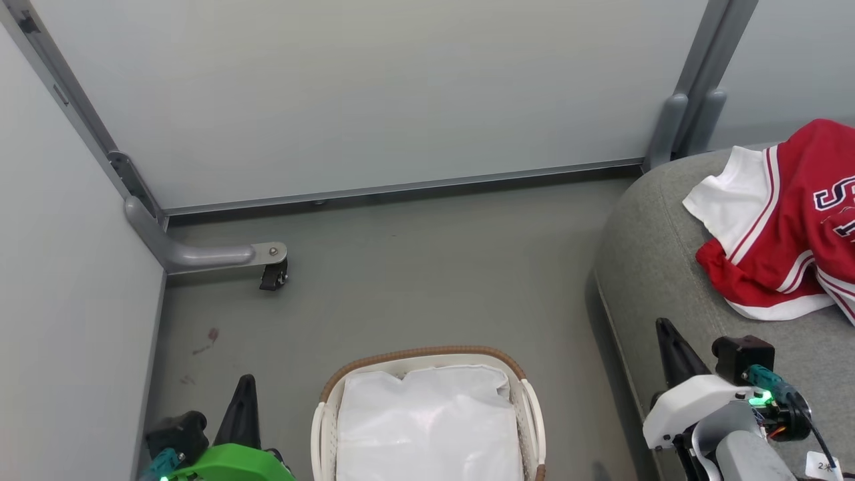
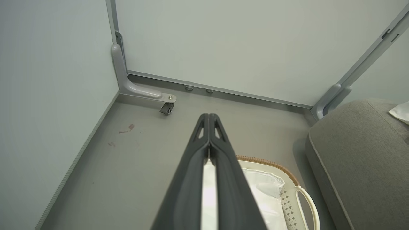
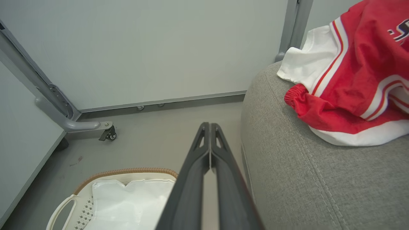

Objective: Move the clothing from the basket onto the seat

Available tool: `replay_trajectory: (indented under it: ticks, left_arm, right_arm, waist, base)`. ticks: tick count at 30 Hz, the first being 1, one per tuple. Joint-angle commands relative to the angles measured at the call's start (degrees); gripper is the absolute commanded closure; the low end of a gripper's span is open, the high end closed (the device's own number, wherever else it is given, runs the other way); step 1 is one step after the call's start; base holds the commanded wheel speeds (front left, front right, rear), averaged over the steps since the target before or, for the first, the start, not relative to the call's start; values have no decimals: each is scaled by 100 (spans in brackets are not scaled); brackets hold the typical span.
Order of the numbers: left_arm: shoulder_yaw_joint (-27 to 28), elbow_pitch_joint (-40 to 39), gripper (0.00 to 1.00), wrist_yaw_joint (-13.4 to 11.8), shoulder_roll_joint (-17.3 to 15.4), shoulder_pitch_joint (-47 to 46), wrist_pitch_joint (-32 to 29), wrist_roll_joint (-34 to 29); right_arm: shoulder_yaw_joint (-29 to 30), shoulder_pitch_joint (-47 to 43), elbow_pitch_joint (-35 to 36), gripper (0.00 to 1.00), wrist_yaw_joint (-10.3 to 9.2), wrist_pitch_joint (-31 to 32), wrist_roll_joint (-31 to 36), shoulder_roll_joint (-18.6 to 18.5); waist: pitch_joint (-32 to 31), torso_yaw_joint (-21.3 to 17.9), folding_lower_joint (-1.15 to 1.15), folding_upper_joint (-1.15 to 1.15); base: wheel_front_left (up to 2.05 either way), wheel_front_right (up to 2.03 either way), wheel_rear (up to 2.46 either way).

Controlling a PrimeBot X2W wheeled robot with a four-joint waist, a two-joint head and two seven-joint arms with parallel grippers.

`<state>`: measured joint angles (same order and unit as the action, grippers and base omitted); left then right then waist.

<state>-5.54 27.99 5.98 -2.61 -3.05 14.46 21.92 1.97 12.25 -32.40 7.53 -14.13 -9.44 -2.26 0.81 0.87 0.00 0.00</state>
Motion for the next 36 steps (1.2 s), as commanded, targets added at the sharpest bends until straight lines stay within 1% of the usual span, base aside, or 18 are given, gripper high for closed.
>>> replay_trajectory:
  ticks: [1, 5, 6, 11, 12, 14, 36]
  left_arm:
    - [64, -112, 100, 6, -7, -82, -61, 235]
    - [126, -189, 100, 14, -8, -94, -173, 616]
    - [155, -228, 100, 18, -9, -99, -226, 800]
    - [239, -338, 100, 31, -11, -116, -379, 1331]
    - [295, -404, 100, 39, -12, -130, -478, 1665]
    - [336, -451, 100, 45, -13, -141, -550, 1912]
    - [601, -744, 100, 79, -20, -223, -1015, 3449]
  right_arm:
    - [67, 125, 110, 100, 0, 75, -265, -36]
    - [86, 78, 215, 100, 0, 189, -721, -39]
    - [87, 48, 274, 100, -1, 234, -943, -40]
    - [95, -25, 434, 100, -1, 367, -1572, -43]
    - [109, -65, 526, 100, -1, 460, -1965, -46]
    - [123, -94, 591, 100, -1, 530, -2258, -47]
    - [223, -252, 977, 100, -2, 987, -4063, -58]
  waist:
    - [0, -1, 0, 0]
    - [-3, -4, 0, 0]
    - [-4, -5, 0, 0]
    - [-6, -9, 0, 0]
    - [-8, -12, 0, 0]
    - [-10, -14, 0, 0]
    - [-21, -30, 0, 0]
  base:
    - [0, 0, 0]
    - [0, 0, 0]
    - [0, 0, 0]
    - [0, 0, 0]
    - [0, 0, 0]
    - [0, 0, 0]
    - [0, 0, 0]
